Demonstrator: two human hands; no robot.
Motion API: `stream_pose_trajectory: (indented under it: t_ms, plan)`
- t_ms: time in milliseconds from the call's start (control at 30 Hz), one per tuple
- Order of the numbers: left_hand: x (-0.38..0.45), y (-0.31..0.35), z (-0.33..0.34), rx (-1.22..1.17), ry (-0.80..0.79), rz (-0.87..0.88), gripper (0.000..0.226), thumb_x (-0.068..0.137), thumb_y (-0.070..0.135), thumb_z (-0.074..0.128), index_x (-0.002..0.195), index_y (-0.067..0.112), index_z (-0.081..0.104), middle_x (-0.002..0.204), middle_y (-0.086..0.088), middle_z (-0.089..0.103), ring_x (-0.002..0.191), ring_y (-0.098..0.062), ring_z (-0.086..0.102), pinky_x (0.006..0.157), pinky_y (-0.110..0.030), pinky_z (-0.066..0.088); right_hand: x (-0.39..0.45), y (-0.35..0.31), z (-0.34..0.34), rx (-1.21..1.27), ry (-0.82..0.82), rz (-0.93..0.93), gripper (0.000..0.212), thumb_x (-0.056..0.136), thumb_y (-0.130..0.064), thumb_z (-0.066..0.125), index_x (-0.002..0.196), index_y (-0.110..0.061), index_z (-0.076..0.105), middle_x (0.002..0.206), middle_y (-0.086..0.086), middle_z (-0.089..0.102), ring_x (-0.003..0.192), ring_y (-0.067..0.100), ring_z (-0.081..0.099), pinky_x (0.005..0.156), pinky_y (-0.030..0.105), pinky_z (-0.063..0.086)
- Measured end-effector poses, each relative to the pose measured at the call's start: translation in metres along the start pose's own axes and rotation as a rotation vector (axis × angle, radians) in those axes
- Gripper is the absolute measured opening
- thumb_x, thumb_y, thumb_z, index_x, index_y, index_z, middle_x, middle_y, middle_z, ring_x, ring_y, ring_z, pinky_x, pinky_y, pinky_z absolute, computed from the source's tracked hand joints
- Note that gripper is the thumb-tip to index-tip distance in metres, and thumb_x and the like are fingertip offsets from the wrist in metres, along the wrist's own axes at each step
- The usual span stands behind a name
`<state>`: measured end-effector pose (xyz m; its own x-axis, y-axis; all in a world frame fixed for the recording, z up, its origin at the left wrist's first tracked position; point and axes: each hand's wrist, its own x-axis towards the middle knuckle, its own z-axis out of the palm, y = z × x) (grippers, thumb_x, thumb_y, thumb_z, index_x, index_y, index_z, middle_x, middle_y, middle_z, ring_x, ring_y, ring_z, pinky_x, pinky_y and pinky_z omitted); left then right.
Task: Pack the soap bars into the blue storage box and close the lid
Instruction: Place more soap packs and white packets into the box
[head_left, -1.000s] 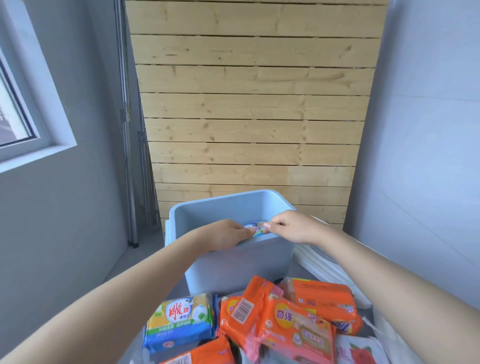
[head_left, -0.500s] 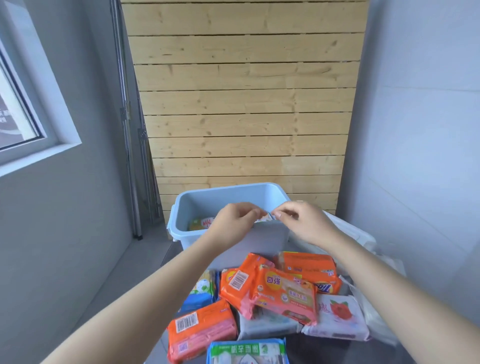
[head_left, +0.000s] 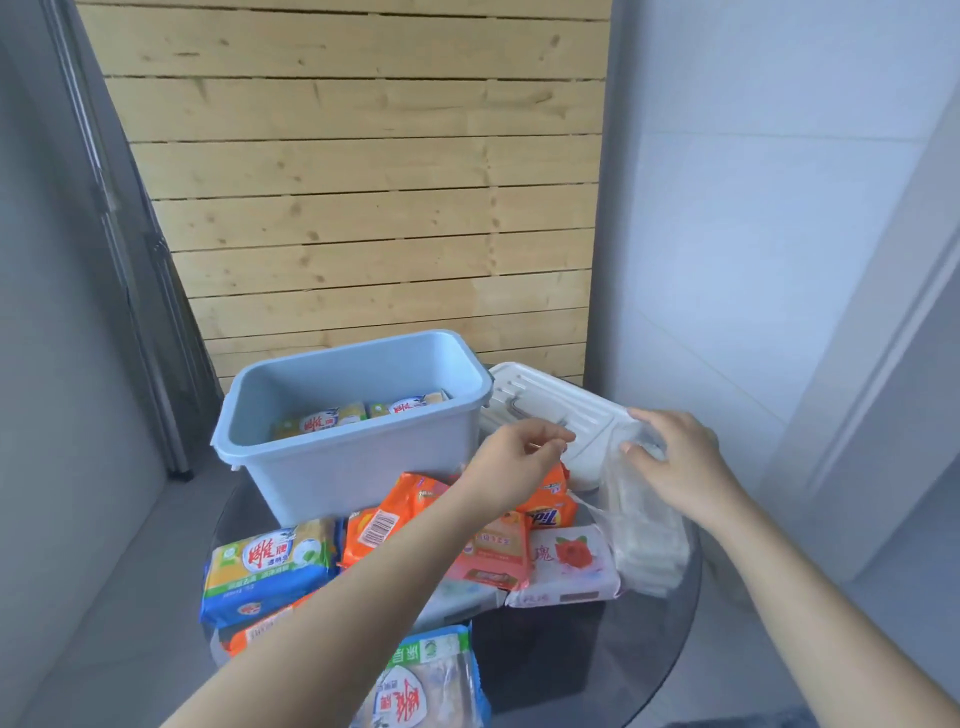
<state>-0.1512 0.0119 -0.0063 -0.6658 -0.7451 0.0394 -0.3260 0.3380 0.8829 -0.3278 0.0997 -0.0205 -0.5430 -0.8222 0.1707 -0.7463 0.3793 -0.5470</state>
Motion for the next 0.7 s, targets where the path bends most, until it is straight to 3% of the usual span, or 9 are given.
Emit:
stream_pose_trajectory:
  t_ms: [67, 133, 200, 300, 400, 467, 567, 633, 700]
  plan:
    - [0.006, 0.0, 0.013, 0.004, -0.031, -0.018, 0.026, 0.095, 0.026, 0.051, 0.116, 0.022, 0.066, 0.113, 0.003, 0.068, 0.105, -0.015, 0.063, 0.084, -0.021, 0.048, -0.002, 0.009, -0.001, 0.073, -0.076, 0.061, 0.049, 0.09, -0.033, 0.056, 0.136, -0.018, 0.047, 0.141, 0.01, 0.049, 0.133, 0.028, 0.042, 0.11, 0.038, 0.031]
    - [0.008, 0.002, 0.024, -0.006, -0.116, -0.019, 0.032, 0.093, 0.033, 0.055, 0.122, 0.022, 0.062, 0.118, 0.005, 0.065, 0.103, -0.011, 0.062, 0.08, -0.017, 0.047, -0.002, 0.016, -0.004, 0.156, -0.146, 0.088, 0.049, 0.092, -0.034, 0.052, 0.138, -0.02, 0.044, 0.145, 0.006, 0.045, 0.135, 0.023, 0.042, 0.109, 0.035, 0.031]
    - [0.01, 0.002, 0.031, -0.027, -0.223, -0.014, 0.042, 0.087, 0.04, 0.063, 0.125, 0.023, 0.059, 0.126, 0.004, 0.061, 0.109, -0.008, 0.06, 0.085, -0.02, 0.049, -0.001, 0.019, -0.006, 0.194, -0.166, 0.083, 0.048, 0.093, -0.035, 0.051, 0.139, -0.022, 0.043, 0.147, 0.002, 0.043, 0.136, 0.02, 0.041, 0.109, 0.033, 0.03]
    - [0.011, 0.0, 0.039, 0.018, -0.293, -0.027, 0.048, 0.08, 0.041, 0.071, 0.124, 0.025, 0.059, 0.122, 0.002, 0.057, 0.112, -0.01, 0.056, 0.092, -0.025, 0.048, 0.003, 0.024, -0.008, 0.19, -0.187, 0.051, 0.049, 0.093, -0.033, 0.051, 0.14, -0.025, 0.041, 0.149, 0.001, 0.041, 0.137, 0.018, 0.038, 0.11, 0.032, 0.027]
    - [0.015, -0.004, 0.048, 0.017, -0.254, -0.046, 0.041, 0.081, 0.046, 0.069, 0.115, 0.024, 0.062, 0.116, -0.004, 0.063, 0.104, -0.014, 0.061, 0.095, -0.036, 0.052, 0.009, 0.027, -0.006, 0.22, -0.236, 0.064, 0.043, 0.094, -0.031, 0.051, 0.137, -0.027, 0.046, 0.148, -0.004, 0.042, 0.137, 0.016, 0.038, 0.109, 0.028, 0.028]
    - [0.015, -0.003, 0.053, -0.005, -0.259, -0.063, 0.037, 0.08, 0.047, 0.069, 0.106, 0.022, 0.064, 0.108, -0.01, 0.068, 0.089, -0.016, 0.063, 0.088, -0.042, 0.055, 0.014, 0.029, -0.004, 0.209, -0.229, 0.056, 0.041, 0.093, -0.032, 0.051, 0.134, -0.029, 0.049, 0.147, -0.006, 0.044, 0.136, 0.015, 0.039, 0.109, 0.028, 0.028]
    - [0.014, -0.004, 0.06, 0.035, -0.294, -0.049, 0.035, 0.079, 0.049, 0.069, 0.1, 0.022, 0.062, 0.097, -0.015, 0.065, 0.078, -0.019, 0.056, 0.074, -0.038, 0.053, 0.019, 0.031, -0.003, 0.279, -0.236, 0.051, 0.031, 0.093, -0.031, 0.052, 0.124, -0.032, 0.055, 0.138, -0.007, 0.05, 0.129, 0.015, 0.043, 0.098, 0.025, 0.032]
    - [0.012, -0.003, 0.062, 0.022, -0.324, -0.068, 0.036, 0.079, 0.049, 0.069, 0.104, 0.025, 0.061, 0.106, -0.008, 0.06, 0.09, -0.023, 0.062, 0.084, -0.044, 0.057, 0.02, 0.033, 0.0, 0.367, -0.22, 0.06, 0.018, 0.094, -0.028, 0.052, 0.112, -0.029, 0.053, 0.124, -0.007, 0.056, 0.121, 0.015, 0.048, 0.09, 0.024, 0.031]
    - [0.01, -0.001, 0.062, -0.035, -0.345, -0.082, 0.039, 0.082, 0.043, 0.068, 0.116, 0.027, 0.057, 0.122, -0.006, 0.054, 0.103, -0.025, 0.063, 0.091, -0.044, 0.055, 0.022, 0.035, 0.002, 0.44, -0.191, 0.057, 0.018, 0.094, -0.026, 0.052, 0.109, -0.024, 0.042, 0.114, -0.006, 0.058, 0.117, 0.019, 0.052, 0.088, 0.026, 0.032]
